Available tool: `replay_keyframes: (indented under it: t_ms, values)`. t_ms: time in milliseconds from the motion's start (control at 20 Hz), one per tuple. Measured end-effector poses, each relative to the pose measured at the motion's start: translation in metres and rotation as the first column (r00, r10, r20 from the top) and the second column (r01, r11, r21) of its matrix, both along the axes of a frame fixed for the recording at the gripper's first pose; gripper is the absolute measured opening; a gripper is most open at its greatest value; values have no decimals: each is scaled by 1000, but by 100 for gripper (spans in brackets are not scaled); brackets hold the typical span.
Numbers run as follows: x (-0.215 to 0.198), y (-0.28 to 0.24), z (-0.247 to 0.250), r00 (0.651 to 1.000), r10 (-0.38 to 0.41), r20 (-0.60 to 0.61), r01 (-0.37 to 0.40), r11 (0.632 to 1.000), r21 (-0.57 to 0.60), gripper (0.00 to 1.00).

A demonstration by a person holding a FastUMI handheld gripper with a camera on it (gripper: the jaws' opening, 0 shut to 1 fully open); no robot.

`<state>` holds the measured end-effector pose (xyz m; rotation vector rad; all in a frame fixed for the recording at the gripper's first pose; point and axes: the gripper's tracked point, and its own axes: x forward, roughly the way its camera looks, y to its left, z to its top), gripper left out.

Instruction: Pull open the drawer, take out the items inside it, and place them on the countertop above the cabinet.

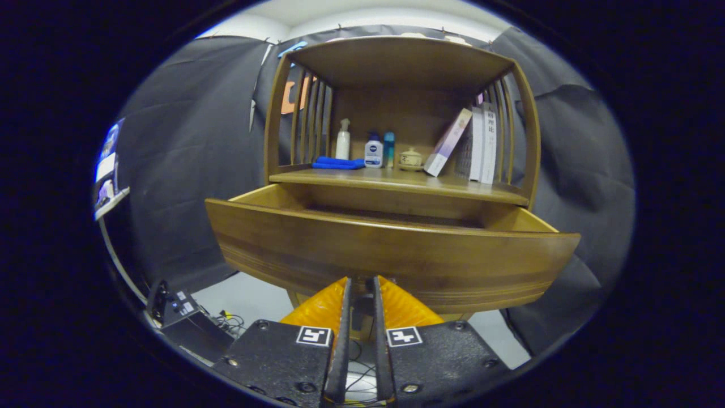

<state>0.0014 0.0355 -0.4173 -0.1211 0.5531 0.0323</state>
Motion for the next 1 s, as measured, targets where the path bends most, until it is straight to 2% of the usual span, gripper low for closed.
replay_keyframes:
  t_ms: [150, 500, 700, 800, 1000]
  values:
    - [2, 10, 25, 1000, 24, -14, -23, 998, 59, 28]
    - [43, 18, 67, 990, 76, -116, -65, 993, 100, 71]
    - [73, 14, 70, 980, 94, -175, -77, 992, 98, 73]
    - [74, 7, 56, 955, 73, -286, -43, 993, 111, 73]
    - [102, -2, 38, 910, 29, -414, 19, 993, 112, 73]
